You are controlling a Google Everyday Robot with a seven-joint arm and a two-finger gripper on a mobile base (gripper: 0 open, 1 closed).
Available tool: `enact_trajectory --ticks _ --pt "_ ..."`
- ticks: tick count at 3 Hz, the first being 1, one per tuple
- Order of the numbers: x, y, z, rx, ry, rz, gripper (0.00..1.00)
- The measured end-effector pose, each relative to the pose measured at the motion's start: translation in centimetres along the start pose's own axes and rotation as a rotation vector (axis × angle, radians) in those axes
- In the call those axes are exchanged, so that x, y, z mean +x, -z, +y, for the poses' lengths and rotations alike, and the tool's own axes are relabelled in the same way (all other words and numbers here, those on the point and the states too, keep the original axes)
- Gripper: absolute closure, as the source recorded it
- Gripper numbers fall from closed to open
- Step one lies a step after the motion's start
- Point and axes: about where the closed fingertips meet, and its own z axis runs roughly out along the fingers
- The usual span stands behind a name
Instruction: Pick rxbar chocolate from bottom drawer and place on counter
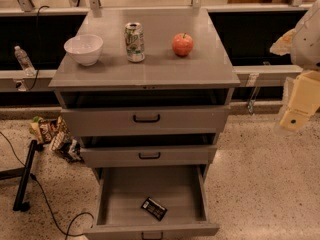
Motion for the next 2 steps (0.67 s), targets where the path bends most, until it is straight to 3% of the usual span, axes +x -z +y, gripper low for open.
enact_trajectory --ticks 1,2 --pt "0.0 0.0 0.0 0.0 0.0 0.0 0.0" --pt "-0.6 -4.7 -0.2 -0.051 -0.027 -0.137 0.0"
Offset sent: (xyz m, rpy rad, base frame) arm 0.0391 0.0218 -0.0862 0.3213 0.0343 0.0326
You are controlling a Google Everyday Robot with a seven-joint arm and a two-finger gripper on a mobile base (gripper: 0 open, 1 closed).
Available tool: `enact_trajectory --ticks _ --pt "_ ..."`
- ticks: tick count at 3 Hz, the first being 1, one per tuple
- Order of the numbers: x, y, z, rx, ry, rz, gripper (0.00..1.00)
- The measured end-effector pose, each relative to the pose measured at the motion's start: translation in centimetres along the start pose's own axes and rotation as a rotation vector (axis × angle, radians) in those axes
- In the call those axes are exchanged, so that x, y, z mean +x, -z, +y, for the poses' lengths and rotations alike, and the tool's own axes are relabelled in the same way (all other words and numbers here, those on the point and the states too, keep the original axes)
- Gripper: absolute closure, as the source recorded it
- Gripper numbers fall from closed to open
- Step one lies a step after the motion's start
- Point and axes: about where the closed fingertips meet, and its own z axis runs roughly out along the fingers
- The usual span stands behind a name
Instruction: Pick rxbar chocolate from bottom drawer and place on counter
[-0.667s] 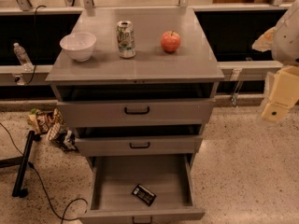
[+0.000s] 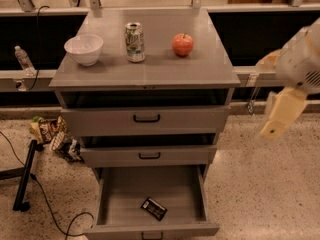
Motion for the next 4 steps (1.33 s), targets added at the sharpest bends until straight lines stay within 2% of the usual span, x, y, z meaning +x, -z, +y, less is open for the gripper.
enact_trajectory --ticks 1,2,3,4 --pt "-0.4 -7.7 0.1 -0.065 -0.028 -0.166 0.0" --pt "-1.1 -17.6 0.7 -0.104 -0.089 -0.349 0.0" --pt "-1.8 -23.1 0.6 -0.062 -0.131 -0.361 0.0" --pt "-2.1 -23.0 -1.6 0.025 -0.147 -0.38 0.0"
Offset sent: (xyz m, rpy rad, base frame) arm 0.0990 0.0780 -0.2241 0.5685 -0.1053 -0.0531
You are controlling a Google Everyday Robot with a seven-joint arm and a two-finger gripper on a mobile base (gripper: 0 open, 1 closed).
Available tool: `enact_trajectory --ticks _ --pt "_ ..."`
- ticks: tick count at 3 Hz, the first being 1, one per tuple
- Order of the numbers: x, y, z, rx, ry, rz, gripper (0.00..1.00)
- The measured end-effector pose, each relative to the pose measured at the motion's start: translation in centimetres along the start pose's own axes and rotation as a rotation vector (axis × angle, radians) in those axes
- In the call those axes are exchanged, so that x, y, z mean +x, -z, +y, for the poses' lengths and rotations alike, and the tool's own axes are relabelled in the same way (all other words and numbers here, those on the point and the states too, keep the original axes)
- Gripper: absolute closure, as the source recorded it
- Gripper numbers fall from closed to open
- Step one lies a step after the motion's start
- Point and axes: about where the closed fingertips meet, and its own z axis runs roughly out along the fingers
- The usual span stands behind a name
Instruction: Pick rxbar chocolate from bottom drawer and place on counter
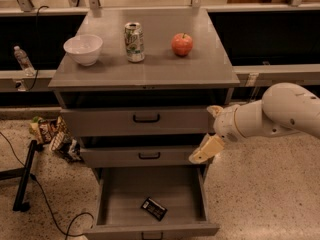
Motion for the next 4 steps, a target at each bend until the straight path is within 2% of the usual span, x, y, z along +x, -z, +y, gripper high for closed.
enact_trajectory --ticks 1,3,4 --pt "-0.1 0.1 0.0 0.001 0.0 -0.001 0.0" --pt "9.7 -10.8 5.2 -0.052 -0.229 -0.067 0.0" --pt "14.4 -17.4 7.1 -0.032 -0.281 -0.116 0.0"
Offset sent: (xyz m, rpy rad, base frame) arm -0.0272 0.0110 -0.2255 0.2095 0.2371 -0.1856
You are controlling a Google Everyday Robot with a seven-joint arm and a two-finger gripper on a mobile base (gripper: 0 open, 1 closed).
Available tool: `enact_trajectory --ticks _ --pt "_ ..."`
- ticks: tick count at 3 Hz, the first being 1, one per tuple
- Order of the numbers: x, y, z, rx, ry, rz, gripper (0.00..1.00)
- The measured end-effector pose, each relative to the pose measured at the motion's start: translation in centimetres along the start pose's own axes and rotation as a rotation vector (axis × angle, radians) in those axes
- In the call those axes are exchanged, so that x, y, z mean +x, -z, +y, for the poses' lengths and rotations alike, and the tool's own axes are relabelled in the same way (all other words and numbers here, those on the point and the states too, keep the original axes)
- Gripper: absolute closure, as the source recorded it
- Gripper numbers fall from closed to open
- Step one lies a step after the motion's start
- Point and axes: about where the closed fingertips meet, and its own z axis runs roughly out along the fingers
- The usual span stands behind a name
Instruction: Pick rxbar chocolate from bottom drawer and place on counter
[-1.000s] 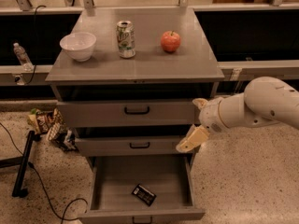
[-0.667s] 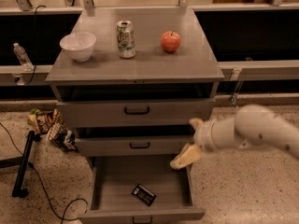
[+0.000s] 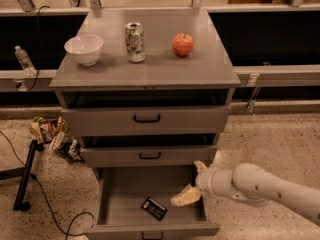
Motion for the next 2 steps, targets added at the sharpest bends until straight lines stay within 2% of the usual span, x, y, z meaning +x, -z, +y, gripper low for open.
enact_trajectory --ticks 1,2 --pt "4.57 -5.57 0.55 -0.006 0.002 0.02 0.0" --pt "4.57 -5.58 0.55 -0.006 0.002 0.02 0.0"
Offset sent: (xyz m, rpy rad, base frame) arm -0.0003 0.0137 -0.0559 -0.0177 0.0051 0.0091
